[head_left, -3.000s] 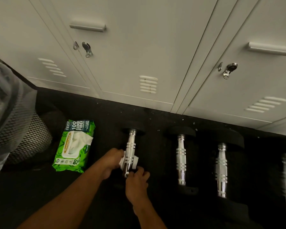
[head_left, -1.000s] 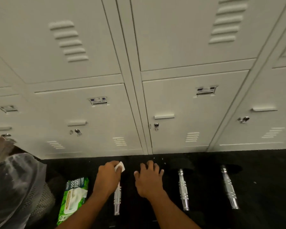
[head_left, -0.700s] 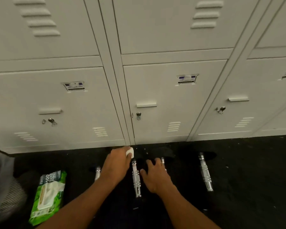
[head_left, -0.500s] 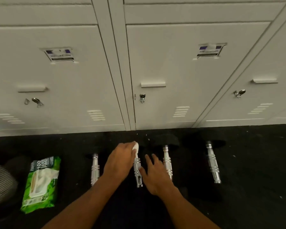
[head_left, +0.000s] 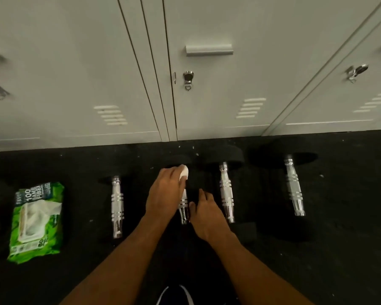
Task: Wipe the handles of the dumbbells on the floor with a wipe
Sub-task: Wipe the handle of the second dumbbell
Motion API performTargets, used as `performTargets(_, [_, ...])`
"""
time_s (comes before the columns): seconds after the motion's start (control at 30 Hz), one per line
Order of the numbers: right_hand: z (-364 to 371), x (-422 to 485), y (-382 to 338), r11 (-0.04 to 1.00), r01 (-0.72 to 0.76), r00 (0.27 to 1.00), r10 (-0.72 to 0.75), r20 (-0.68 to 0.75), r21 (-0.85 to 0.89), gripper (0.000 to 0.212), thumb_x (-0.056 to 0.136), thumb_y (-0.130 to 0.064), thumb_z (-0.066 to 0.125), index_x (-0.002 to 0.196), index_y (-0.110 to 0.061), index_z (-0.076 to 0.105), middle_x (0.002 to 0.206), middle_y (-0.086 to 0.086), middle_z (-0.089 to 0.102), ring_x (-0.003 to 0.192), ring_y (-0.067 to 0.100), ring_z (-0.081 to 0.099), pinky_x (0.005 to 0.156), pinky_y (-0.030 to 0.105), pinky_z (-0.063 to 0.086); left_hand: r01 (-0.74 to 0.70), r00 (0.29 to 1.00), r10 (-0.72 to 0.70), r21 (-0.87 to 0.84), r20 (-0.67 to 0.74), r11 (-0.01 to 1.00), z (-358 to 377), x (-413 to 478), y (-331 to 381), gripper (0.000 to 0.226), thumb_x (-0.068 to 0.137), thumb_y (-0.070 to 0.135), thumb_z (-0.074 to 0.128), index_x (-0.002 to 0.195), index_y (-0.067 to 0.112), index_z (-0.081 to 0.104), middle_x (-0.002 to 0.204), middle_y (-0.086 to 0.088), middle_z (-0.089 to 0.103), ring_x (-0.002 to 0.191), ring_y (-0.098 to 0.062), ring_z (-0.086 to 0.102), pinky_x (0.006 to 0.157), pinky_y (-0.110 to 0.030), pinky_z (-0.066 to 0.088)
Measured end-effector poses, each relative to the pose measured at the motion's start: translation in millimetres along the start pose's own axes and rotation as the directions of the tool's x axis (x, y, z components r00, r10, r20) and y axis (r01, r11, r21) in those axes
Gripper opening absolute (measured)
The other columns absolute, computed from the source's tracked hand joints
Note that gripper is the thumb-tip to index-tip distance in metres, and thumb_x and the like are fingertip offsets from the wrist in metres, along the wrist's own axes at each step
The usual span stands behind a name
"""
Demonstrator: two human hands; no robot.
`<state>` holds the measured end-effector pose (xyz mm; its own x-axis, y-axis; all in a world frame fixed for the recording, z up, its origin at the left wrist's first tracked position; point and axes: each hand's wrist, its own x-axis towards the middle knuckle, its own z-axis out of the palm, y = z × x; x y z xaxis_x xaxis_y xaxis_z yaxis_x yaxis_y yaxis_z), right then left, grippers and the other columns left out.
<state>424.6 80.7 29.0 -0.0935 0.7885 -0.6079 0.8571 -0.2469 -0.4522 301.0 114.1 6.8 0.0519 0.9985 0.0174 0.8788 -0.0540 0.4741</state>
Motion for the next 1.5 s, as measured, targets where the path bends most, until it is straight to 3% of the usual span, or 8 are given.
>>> performTargets(0.23, [-9.8,2.9,-4.1,0.983,-0.07,0.968,0.108,0.225,-0.169,0.053,0.098,-0.045,0.035,0.126,-0.003,0.05,0.13,0.018,0.051,0.115,0.033,0.055,0.098,0.042,0.045,0.126,0.983,-0.13,0.037,0.126,0.991,9.9,-25.8,3.2,0.048,0.101,0.037,0.037,0.145,0.018,0.04,0.141,-0.006,0.035,0.123,-0.02,0.041,0.101,-0.033,0.046])
performTargets(0.53, [-9.9,11.4,-0.9,0.975,-0.008,0.892,0.108,0.439,-0.222,0.059,0.098,-0.051,0.029,0.13,-0.007,0.052,0.136,0.016,0.05,0.12,0.032,0.053,0.101,0.042,0.043,0.16,0.984,-0.154,-0.068,0.088,0.985,14.1,-26.8,-9.4,0.049,0.098,0.033,0.05,0.143,0.013,0.043,0.119,-0.004,0.051,0.099,-0.015,0.057,0.081,-0.021,0.049])
performTargets(0.7, [-0.4,15.3,-2.7,0.971,-0.022,0.908,0.118,0.402,-0.236,0.053,0.098,-0.047,0.032,0.128,-0.009,0.054,0.135,0.014,0.052,0.121,0.032,0.053,0.097,0.042,0.042,0.429,0.891,-0.454,-0.288,-0.022,0.856,16.1,-12.7,-2.7,0.038,0.088,0.038,0.066,0.113,0.011,0.065,0.1,-0.005,0.062,0.088,-0.018,0.063,0.07,-0.026,0.052])
performTargets(0.83, [3.7,18.4,-0.2,0.978,-0.04,0.908,0.121,0.4,-0.205,0.05,0.098,-0.045,0.035,0.124,-0.008,0.056,0.131,0.014,0.054,0.118,0.032,0.055,0.097,0.043,0.045,0.548,0.833,-0.552,-0.205,0.046,0.811,17.6,-13.4,7.8,0.036,0.09,0.052,0.056,0.095,0.017,0.05,0.084,0.0,0.062,0.074,-0.017,0.061,0.053,-0.026,0.044])
performTargets(0.93, [1.7,21.4,2.4,0.989,-0.06,0.895,0.112,0.432,-0.132,0.052,0.096,-0.047,0.038,0.12,-0.005,0.058,0.129,0.017,0.056,0.114,0.032,0.057,0.097,0.043,0.047,0.476,0.879,-0.476,-0.074,0.022,0.876,13.5,-18.2,9.8,0.035,0.096,0.051,0.039,0.1,0.018,0.051,0.097,0.0,0.06,0.088,-0.016,0.058,0.063,-0.029,0.048])
performTargets(1.1, [-12.0,16.3,-1.2,0.994,-0.058,0.861,0.096,0.5,-0.091,0.081,0.081,-0.071,0.046,0.134,-0.009,0.05,0.138,0.014,0.049,0.121,0.03,0.053,0.099,0.04,0.046,0.045,0.999,-0.044,-0.079,0.02,0.996,12.5,-30.3,-14.3,0.029,0.094,0.012,0.057,0.122,0.016,0.064,0.133,-0.004,0.047,0.116,-0.015,0.048,0.09,-0.024,0.048])
performTargets(1.23, [-20.7,11.0,-1.3,0.988,0.009,0.826,0.079,0.558,-0.154,0.092,0.071,-0.071,0.062,0.139,-0.012,0.043,0.144,0.009,0.044,0.127,0.027,0.048,0.099,0.036,0.044,0.106,0.994,-0.104,-0.27,0.024,0.957,9.5,-26.8,-21.5,0.025,0.09,0.02,0.065,0.115,0.018,0.071,0.114,0.009,0.053,0.096,-0.001,0.057,0.084,-0.008,0.046])
performTargets(1.5, [-25.3,6.2,-0.8,0.96,0.149,0.822,0.014,0.569,-0.238,0.081,0.08,-0.051,0.068,0.141,-0.008,0.038,0.146,0.013,0.039,0.13,0.03,0.045,0.104,0.038,0.041,0.223,0.959,-0.27,-0.368,-0.082,0.903,15.1,-4.1,-5.4,0.008,0.086,0.021,0.071,0.091,0.015,0.073,0.088,0.004,0.064,0.075,-0.003,0.062,0.067,-0.01,0.049])
